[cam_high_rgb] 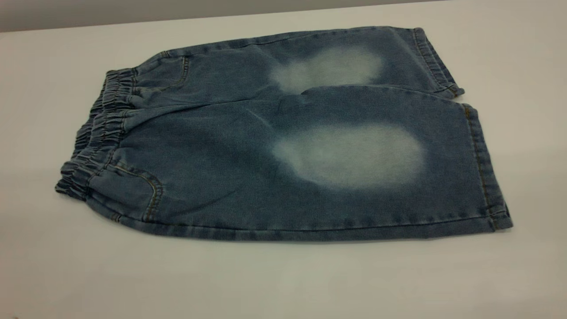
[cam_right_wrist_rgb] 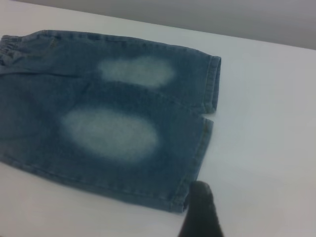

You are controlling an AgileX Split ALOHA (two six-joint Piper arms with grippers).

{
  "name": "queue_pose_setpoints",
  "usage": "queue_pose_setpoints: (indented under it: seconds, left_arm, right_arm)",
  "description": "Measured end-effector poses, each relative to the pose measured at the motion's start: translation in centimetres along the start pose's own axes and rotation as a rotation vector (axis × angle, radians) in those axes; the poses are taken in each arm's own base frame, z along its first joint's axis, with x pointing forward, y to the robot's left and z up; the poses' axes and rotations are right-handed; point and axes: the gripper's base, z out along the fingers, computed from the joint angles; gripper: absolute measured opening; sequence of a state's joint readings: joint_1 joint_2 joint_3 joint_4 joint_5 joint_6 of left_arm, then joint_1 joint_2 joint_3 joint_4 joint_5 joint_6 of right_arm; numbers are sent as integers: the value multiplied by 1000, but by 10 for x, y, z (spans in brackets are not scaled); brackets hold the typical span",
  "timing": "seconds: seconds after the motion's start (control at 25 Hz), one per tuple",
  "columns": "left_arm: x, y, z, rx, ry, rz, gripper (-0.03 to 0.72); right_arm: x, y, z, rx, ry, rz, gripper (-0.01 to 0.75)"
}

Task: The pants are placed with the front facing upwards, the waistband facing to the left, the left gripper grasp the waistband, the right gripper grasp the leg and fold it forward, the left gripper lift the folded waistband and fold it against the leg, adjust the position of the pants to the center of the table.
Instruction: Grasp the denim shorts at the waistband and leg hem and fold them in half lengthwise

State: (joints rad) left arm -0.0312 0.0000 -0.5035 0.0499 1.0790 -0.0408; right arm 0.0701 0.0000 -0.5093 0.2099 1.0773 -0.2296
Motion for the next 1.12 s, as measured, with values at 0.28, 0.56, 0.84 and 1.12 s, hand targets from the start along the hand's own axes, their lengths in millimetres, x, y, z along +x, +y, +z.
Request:
queue_pose_setpoints:
  seconds: [0.28, 0.56, 0.84, 1.12]
  left_arm:
    - [0, 0, 0, 0, 0, 0, 581]
    - [0, 0, 0, 0, 0, 0, 581]
    - [0, 0, 0, 0, 0, 0, 581]
    - [-4, 0, 7, -7, 48, -25, 581]
  right_arm:
    - [0, 0, 0, 0, 0, 0, 441]
    - [0, 0, 0, 0, 0, -1, 441]
    - [0, 0, 0, 1, 0, 5, 441]
    - [0, 0, 0, 2, 0, 99, 441]
